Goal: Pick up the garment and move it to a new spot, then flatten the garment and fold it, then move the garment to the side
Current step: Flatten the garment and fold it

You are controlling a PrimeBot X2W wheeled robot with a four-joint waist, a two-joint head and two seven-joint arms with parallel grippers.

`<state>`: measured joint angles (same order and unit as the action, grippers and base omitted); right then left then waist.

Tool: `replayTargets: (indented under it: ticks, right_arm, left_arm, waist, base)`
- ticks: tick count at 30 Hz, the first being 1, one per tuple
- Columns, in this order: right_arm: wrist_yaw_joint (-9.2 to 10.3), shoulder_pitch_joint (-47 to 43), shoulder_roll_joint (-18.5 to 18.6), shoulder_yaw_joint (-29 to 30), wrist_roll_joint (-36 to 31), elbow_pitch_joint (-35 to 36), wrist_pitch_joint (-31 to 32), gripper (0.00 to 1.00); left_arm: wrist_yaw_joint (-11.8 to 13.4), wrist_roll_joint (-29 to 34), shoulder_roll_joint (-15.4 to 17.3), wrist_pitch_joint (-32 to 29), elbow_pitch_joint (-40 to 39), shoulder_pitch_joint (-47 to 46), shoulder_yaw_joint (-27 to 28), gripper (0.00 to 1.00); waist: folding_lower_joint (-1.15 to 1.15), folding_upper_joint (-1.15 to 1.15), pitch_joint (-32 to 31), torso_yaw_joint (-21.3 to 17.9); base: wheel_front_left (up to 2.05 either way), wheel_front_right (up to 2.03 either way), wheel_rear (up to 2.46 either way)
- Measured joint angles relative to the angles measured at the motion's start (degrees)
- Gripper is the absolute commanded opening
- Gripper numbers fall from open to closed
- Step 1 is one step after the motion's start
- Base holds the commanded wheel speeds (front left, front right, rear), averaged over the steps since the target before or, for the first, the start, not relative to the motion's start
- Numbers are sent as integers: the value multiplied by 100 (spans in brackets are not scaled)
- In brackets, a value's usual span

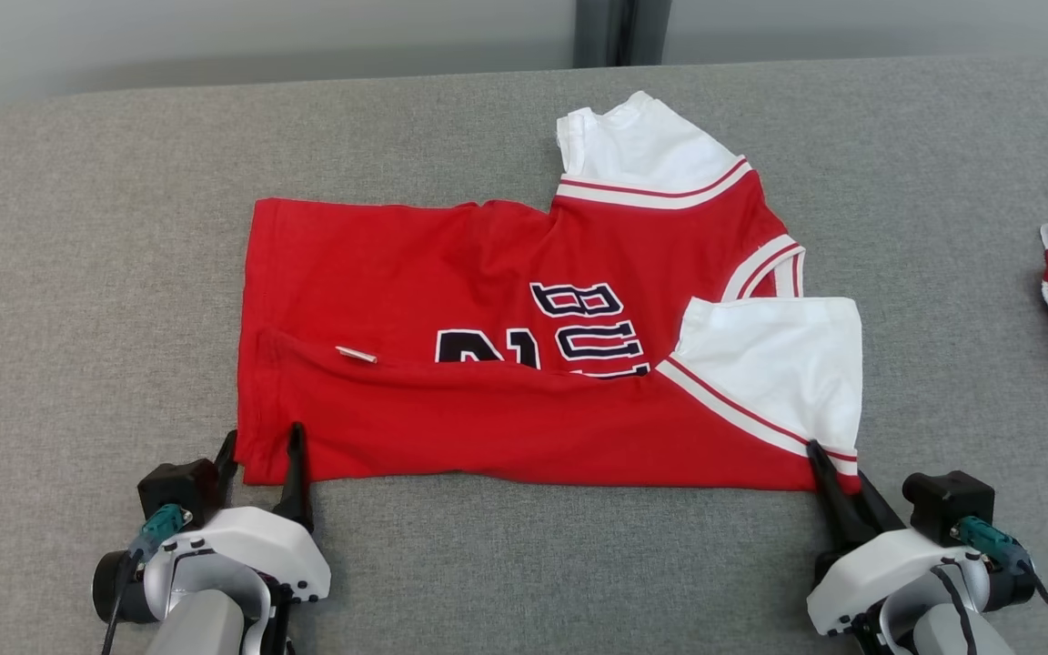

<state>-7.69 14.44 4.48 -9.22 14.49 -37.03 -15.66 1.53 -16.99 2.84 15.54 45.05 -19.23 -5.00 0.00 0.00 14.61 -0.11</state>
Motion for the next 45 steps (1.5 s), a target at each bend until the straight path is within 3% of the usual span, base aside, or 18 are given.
replayTargets:
  ticks: [1,8,21,26,27,28,29,30,39,45]
  right_arm:
    - [0,13,-1,30,16,4,4,0]
    - [1,21,-4,322,85,64,51,0]
    - [3,-868,69,147,327,-122,52,0]
    - [3,-1192,92,90,431,-125,52,0]
    - [3,-1230,101,91,431,-143,52,15]
    - [3,-1246,102,99,430,-151,52,57]
    - [3,-1246,102,114,427,-151,52,100]
    - [5,-1239,104,146,421,-151,52,100]
    - [19,-431,115,467,145,65,52,100]
    - [19,395,176,287,-49,-25,52,100]
  left_arm:
    - [-22,-30,3,9,66,-19,-19,0]
    - [-142,-224,-3,-25,129,-8,-118,0]
    - [-183,-118,-30,-41,-215,1456,68,0]
    - [-171,-57,-27,-41,-160,1711,-38,0]
    - [-171,-60,-29,-41,-158,1736,-55,4]
    - [-171,-67,-26,-41,-156,1752,-68,41]
    - [-165,-74,-27,-41,-168,1757,-79,92]
    - [-145,-75,-24,-41,-202,1757,-90,100]
    - [-48,69,-9,-44,-612,1120,-32,100]
    - [-108,131,181,-144,152,-26,55,100]
  waist:
    - [0,0,-8,-6]
    - [0,0,-214,-18]
    - [0,0,-1374,24]
    - [0,0,-1553,105]
    - [0,0,-1551,116]
    - [0,0,-1541,118]
    - [0,0,-1521,118]
    - [0,0,-1497,116]
    - [0,0,-1082,70]
    - [0,0,-747,22]
  base:
    - [0,0,0]
    - [0,0,0]
    - [0,0,0]
    - [0,0,0]
    - [0,0,0]
    - [0,0,0]
    - [0,0,0]
    - [0,0,0]
    - [0,0,0]
    - [0,0,0]
